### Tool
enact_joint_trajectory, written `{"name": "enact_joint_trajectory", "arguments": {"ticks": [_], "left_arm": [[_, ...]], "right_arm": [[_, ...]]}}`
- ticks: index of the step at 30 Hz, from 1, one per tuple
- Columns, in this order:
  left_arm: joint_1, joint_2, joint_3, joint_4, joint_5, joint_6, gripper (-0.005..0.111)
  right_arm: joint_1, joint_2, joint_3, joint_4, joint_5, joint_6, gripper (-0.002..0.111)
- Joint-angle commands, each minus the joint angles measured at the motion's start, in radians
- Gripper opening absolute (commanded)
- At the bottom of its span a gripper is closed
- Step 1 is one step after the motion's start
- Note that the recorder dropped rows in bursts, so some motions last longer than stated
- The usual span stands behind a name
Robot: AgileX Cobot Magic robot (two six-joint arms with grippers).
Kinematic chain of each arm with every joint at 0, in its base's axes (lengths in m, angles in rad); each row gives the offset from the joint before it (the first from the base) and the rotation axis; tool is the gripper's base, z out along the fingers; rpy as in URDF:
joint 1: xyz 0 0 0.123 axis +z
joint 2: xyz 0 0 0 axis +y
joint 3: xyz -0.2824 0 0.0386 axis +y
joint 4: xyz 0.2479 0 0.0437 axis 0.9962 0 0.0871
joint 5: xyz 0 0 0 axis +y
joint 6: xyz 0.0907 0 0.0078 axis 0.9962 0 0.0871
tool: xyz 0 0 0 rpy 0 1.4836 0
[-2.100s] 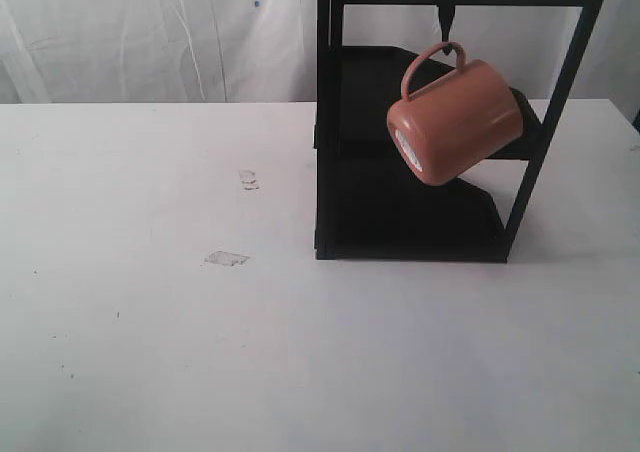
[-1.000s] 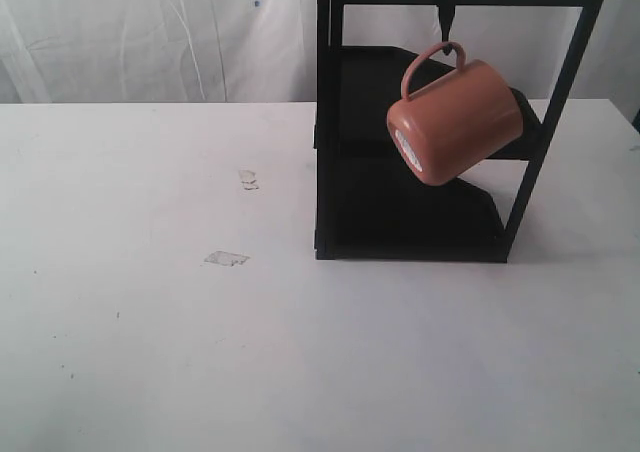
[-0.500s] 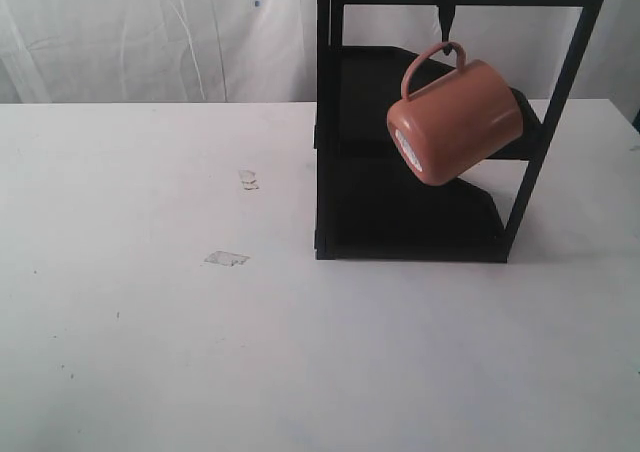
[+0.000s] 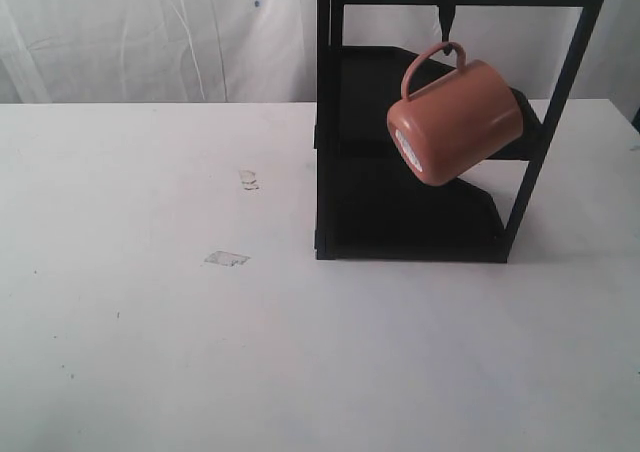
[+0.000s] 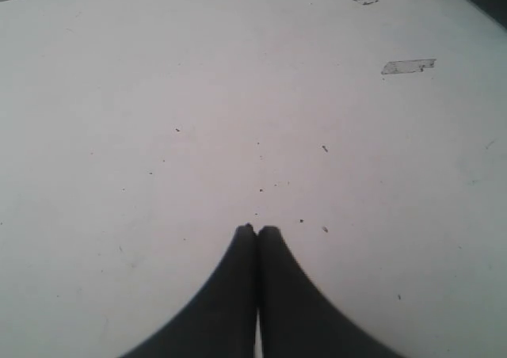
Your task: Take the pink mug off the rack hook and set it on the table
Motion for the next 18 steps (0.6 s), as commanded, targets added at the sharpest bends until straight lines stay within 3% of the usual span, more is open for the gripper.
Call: {"name": "enact_joint_trajectory", "arguments": {"ticks": [1,5,8,14,18], "left_arm": [[0.004,-0.004,0.002,-0.012,-0.002,0.000,0.001],[0.004,-0.004,0.002,-0.012,-0.002,0.000,0.001],[0.004,-0.004,0.002,-0.012,-0.002,0.000,0.001],[0.004,-0.004,0.002,-0.012,-0.002,0.000,0.001],[0.004,-0.004,0.002,-0.012,-0.002,0.000,0.001]], "right_arm": [[0.017,0.158,0.001,-0.005,-0.155,0.056,0.000],[0.035,0.329,-0.055,0.009,0.016,0.394,0.000],[0.082,0.442,-0.125,0.032,0.127,0.374,0.000],[0.224,0.539,-0.273,0.473,0.445,-0.244,0.000],[0.228,0.603,-0.403,0.621,0.731,-0.391,0.000]]}}
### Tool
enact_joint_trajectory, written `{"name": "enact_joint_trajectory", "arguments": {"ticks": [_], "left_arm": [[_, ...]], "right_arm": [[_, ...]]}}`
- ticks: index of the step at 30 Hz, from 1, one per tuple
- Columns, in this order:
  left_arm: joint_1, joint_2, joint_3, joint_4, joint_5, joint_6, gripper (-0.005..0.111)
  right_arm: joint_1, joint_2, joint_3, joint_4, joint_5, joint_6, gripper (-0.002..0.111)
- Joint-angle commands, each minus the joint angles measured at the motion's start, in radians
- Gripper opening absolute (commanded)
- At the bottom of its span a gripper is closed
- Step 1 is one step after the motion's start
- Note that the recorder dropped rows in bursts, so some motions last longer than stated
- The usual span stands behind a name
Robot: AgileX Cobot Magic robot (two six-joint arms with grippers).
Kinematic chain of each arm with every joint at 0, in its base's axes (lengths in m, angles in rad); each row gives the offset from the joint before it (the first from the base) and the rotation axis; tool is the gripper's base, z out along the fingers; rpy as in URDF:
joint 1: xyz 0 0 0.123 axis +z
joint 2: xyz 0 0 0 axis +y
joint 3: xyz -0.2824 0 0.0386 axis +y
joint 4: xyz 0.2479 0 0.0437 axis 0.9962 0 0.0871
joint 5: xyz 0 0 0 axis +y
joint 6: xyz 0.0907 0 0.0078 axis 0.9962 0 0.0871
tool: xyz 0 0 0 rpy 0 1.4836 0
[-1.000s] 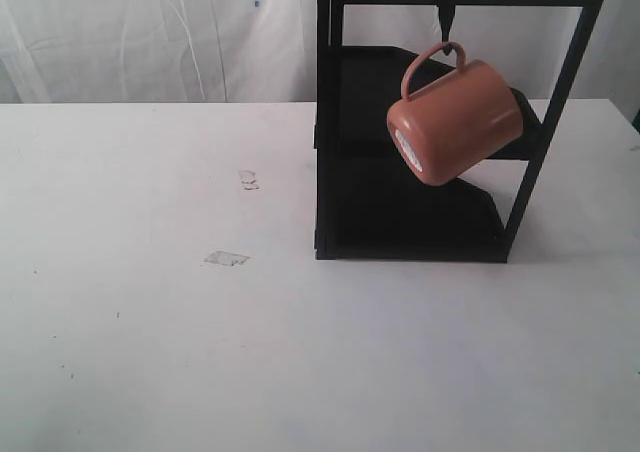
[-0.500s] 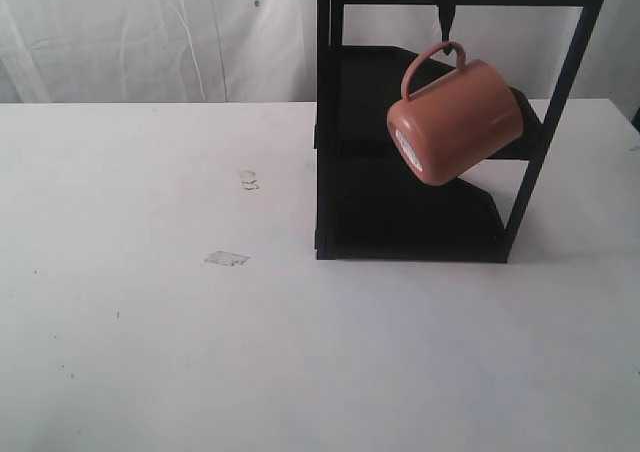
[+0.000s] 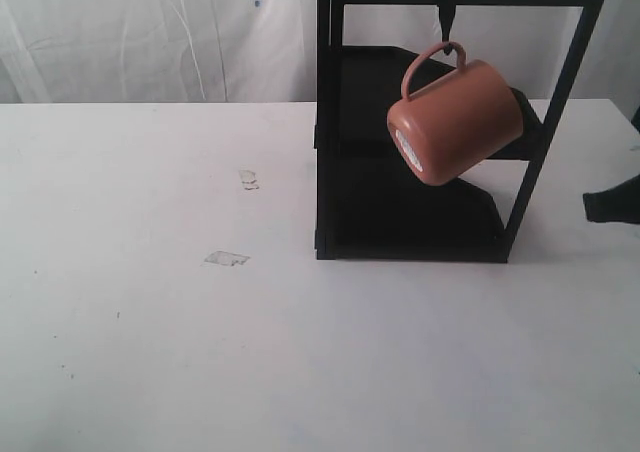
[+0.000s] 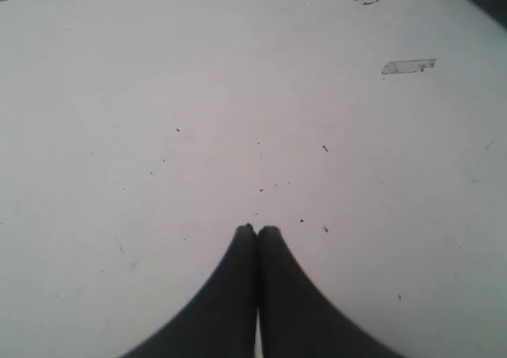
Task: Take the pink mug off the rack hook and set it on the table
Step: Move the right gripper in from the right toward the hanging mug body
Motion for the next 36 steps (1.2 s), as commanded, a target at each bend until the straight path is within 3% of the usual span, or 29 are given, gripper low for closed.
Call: {"name": "enact_joint_trajectory", "arguments": {"ticks": [1,5,9,13,16,20,23,26,31,36], "left_arm": [[0.004,-0.004,0.002,-0.012,-0.002,0.000,0.001],[0.004,-0.004,0.002,-0.012,-0.002,0.000,0.001],[0.004,-0.004,0.002,-0.012,-0.002,0.000,0.001],[0.004,-0.004,0.002,-0.012,-0.002,0.000,0.001],[0.004,-0.004,0.002,-0.012,-0.002,0.000,0.001],[0.004,-0.004,0.002,-0.012,-0.002,0.000,0.001],[0.004,-0.004,0.002,-0.012,-0.002,0.000,0.001],[0.004,-0.004,0.002,-0.012,-0.002,0.000,0.001],[0.004,-0.004,0.002,-0.012,-0.002,0.000,0.001],[0.004,-0.004,0.002,-0.012,-0.002,0.000,0.001]], "right_arm": [[0.009,0.062,-0.124,0.190,0.294,-0.211,0.000],[0.009,0.094,-0.153,0.489,0.317,-0.512,0.000],[0.009,0.097,-0.157,1.010,0.325,-1.009,0.000],[0.009,0.099,-0.157,1.393,0.621,-1.538,0.000],[0.009,0.097,-0.157,1.531,0.757,-1.703,0.000],[0.009,0.075,-0.159,1.523,0.496,-1.789,0.000],[0.009,0.062,-0.159,1.432,0.294,-1.670,0.000],[0.009,0.050,-0.159,1.276,0.266,-1.524,0.000],[0.009,0.036,-0.160,1.265,0.272,-1.468,0.003],[0.009,0.036,-0.177,1.265,0.273,-1.466,0.021]]}}
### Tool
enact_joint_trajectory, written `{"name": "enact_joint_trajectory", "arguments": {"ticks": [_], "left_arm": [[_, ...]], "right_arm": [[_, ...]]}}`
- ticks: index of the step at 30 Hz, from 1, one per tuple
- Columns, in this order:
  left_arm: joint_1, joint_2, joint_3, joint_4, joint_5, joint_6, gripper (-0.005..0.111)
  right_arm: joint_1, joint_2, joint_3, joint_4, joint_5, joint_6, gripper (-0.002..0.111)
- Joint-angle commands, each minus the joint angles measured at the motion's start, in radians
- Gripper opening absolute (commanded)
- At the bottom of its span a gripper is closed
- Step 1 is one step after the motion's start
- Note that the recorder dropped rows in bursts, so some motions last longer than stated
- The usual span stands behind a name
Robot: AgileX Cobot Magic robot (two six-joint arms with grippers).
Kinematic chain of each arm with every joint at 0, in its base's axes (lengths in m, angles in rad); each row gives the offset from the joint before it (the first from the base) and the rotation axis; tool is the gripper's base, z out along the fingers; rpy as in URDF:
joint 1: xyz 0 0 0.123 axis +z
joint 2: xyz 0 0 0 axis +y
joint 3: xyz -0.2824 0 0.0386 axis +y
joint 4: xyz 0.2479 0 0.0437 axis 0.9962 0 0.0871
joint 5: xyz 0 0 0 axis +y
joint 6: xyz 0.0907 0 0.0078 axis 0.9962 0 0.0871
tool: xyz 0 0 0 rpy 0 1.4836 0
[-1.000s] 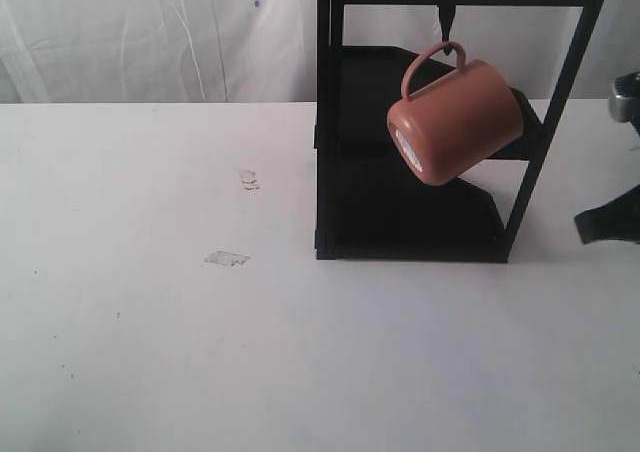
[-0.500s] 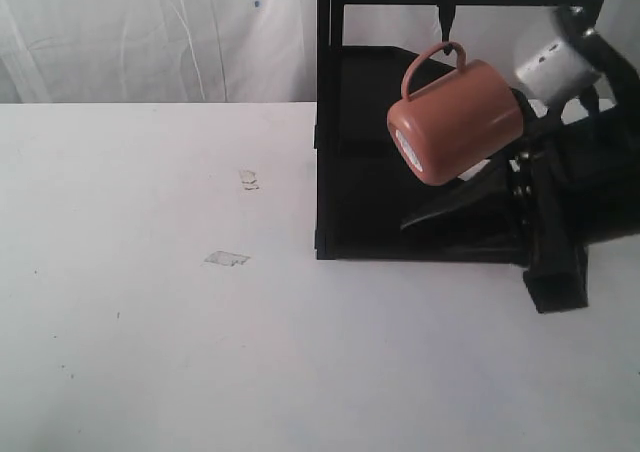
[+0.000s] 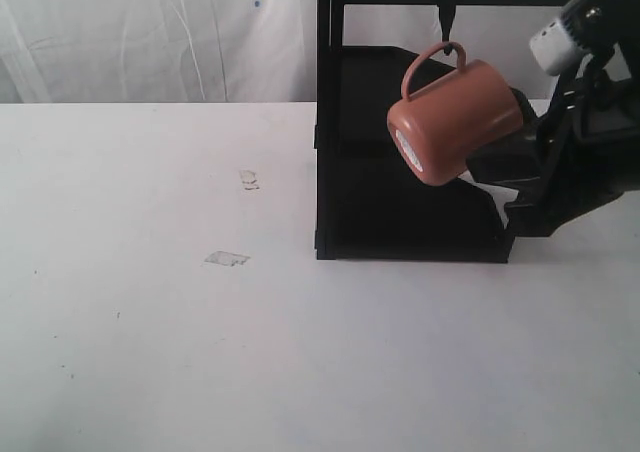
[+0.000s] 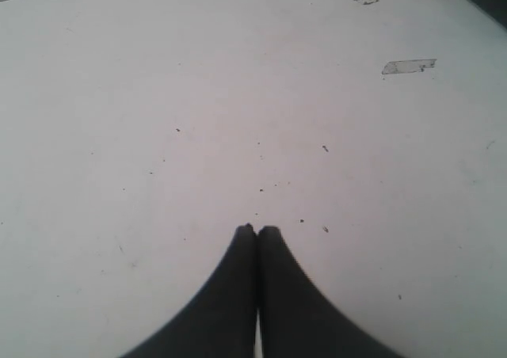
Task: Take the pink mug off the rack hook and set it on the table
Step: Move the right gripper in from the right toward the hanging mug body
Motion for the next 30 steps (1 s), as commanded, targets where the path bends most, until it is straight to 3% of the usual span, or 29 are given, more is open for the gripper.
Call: {"name": "enact_joint_trajectory", "arguments": {"ticks": [1,5,9,17,30], "left_arm": [[0.004,-0.004,0.002,-0.012,-0.002,0.000,0.001],[0.004,-0.004,0.002,-0.012,-0.002,0.000,0.001],[0.004,-0.004,0.002,-0.012,-0.002,0.000,0.001],[0.004,-0.004,0.002,-0.012,-0.002,0.000,0.001],[0.004,-0.004,0.002,-0.012,-0.002,0.000,0.001]], "right_arm": [[-0.001,-0.006,-0.019,0.000,0.006,0.012,0.024],[-0.001,0.003,-0.020,0.001,-0.046,0.020,0.037],[-0.033,0.047,-0.056,0.047,-0.042,0.065,0.043],[-0.117,0.079,-0.179,0.092,0.116,0.062,0.043],[-0.168,0.209,-0.194,0.103,0.053,0.064,0.043]]}}
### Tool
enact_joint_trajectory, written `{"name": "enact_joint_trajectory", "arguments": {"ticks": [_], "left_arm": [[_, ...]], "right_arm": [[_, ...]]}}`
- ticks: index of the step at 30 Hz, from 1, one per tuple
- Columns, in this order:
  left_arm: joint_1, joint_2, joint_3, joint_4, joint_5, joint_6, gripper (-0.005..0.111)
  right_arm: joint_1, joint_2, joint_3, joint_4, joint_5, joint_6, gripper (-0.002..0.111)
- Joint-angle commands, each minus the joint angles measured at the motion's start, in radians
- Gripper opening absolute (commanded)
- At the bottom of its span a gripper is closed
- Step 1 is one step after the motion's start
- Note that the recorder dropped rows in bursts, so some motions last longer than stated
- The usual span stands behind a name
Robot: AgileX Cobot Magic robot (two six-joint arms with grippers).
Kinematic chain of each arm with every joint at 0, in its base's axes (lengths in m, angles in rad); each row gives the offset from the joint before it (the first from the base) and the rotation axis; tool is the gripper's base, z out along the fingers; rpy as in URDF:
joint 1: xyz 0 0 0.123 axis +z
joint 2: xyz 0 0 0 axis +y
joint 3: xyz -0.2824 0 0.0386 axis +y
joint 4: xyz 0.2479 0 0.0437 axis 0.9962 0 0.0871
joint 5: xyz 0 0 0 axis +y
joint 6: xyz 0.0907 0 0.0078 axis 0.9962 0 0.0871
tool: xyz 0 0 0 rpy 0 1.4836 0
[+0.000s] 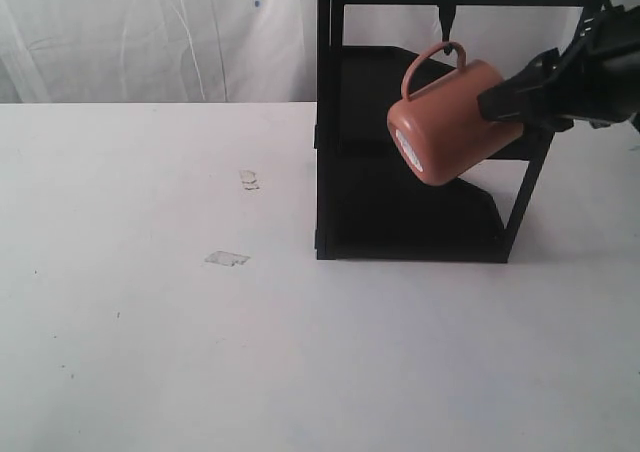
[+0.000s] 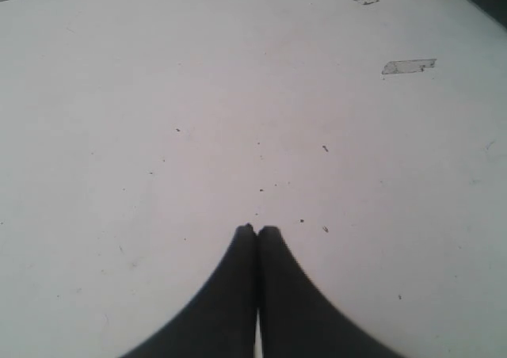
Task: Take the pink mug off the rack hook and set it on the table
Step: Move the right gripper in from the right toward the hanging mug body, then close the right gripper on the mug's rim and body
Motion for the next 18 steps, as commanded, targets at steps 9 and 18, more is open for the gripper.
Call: {"name": "enact_joint_trajectory", "arguments": {"ticks": [9,18], "left_arm": [[0.004,-0.004,0.002,-0.012,-0.002,0.000,0.001],[0.004,-0.004,0.002,-0.012,-0.002,0.000,0.001]], "right_arm": [[-0.008,0.064,0.001,0.120,0.175,-0.147,0.043],[-0.008,0.064,0.001,0.168,0.267,-0.243,0.043]]}}
